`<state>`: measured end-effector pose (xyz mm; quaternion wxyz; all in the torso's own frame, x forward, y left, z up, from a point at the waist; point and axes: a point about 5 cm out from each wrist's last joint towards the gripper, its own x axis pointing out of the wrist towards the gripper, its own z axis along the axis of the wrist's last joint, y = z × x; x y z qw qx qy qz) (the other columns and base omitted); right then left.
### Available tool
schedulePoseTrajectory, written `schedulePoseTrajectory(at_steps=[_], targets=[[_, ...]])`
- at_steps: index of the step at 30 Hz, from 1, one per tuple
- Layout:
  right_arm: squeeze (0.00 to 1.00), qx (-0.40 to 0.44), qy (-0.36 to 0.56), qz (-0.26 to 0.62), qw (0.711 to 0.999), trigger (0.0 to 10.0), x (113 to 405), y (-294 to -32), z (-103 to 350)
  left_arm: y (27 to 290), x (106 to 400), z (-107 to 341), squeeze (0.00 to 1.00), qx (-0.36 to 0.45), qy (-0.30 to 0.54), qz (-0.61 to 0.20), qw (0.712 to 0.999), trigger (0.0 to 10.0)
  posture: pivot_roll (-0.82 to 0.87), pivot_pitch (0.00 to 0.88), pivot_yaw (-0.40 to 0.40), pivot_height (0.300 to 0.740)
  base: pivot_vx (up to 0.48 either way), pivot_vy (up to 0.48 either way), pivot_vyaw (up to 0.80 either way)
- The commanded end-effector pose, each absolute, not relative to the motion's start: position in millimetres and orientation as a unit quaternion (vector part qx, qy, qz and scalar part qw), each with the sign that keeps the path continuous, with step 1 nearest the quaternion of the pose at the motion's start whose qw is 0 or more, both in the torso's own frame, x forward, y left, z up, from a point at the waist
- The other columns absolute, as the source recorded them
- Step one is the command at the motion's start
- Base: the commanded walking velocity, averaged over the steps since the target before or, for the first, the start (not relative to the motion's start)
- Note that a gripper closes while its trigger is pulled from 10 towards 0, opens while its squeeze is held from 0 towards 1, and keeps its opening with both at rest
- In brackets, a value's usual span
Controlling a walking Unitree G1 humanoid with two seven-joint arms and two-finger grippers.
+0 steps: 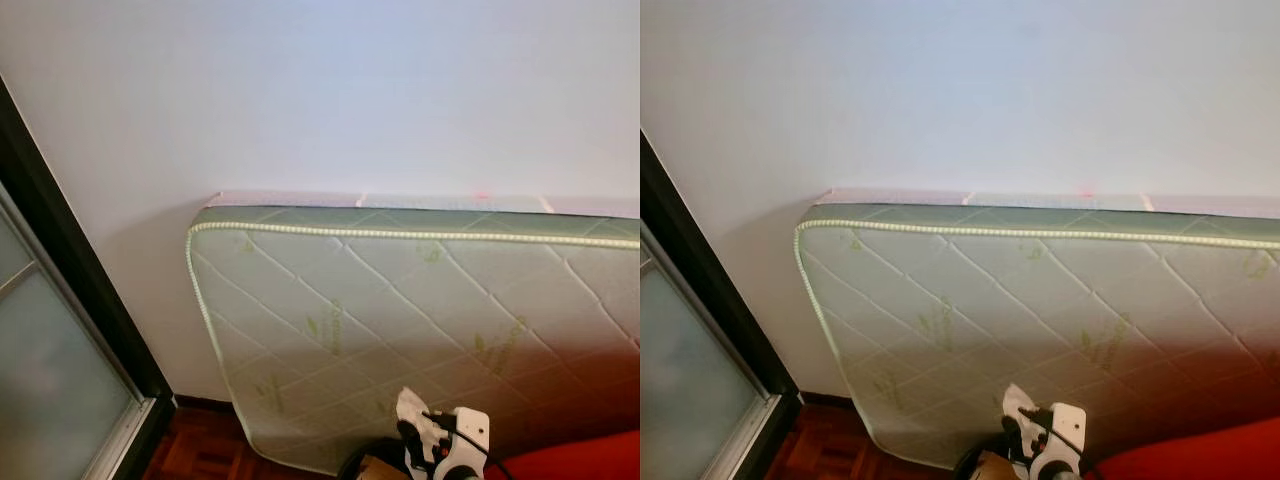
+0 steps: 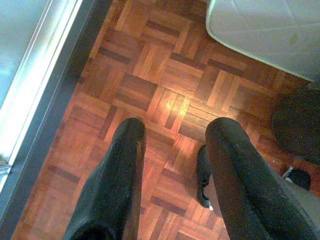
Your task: Clean up the room
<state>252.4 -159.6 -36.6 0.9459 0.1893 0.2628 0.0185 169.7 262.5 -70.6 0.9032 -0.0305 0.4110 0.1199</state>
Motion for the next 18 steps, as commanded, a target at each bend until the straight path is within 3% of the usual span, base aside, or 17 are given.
schedulePoseTrajectory(at_steps=[1,4,8,11,14,16,18], targets=[[1.0,0.179,0.289,0.013,0.94,10.0,254,-160,-38,260,174,-70,0.0,-0.031,0.416,0.12,0.901,10.0,-0.01,0.0,0.032,0.717,0.0,0.0,0.0],[1.0,0.099,0.328,0.026,0.939,10.0,246,-162,-46,254,180,-70,0.0,-0.031,0.415,0.116,0.902,10.0,-0.01,0.0,0.032,0.717,0.0,0.0,0.0],[1.0,0.175,0.266,0.004,0.948,10.0,256,-164,-35,247,184,-70,0.0,-0.033,0.412,0.112,0.903,10.0,-0.01,0.0,0.031,0.717,0.0,0.0,0.0],[1.0,0.128,0.28,0.014,0.951,10.0,256,-166,-35,243,187,-70,0.0,-0.032,0.412,0.109,0.904,10.0,-0.01,0.0,0.031,0.717,0.0,0.0,0.0],[1.0,0.281,0.224,-0.04,0.932,10.0,264,-173,-27,243,187,-70,0.0,-0.033,0.41,0.109,0.905,10.0,0.0,0.0,0.026,0.717,0.0,0.0,0.0],[1.0,0.256,0.245,-0.035,0.935,10.0,262,-173,-30,246,184,-70,0.0,-0.034,0.408,0.112,0.905,10.0,-0.01,0.0,0.027,0.717,0.0,0.0,0.0],[1.0,0.128,0.33,0.014,0.935,10.0,250,-166,-43,251,179,-71,0.0,-0.033,0.409,0.114,0.905,10.0,-0.01,0.0,0.028,0.717,0.0,0.0,0.0]])
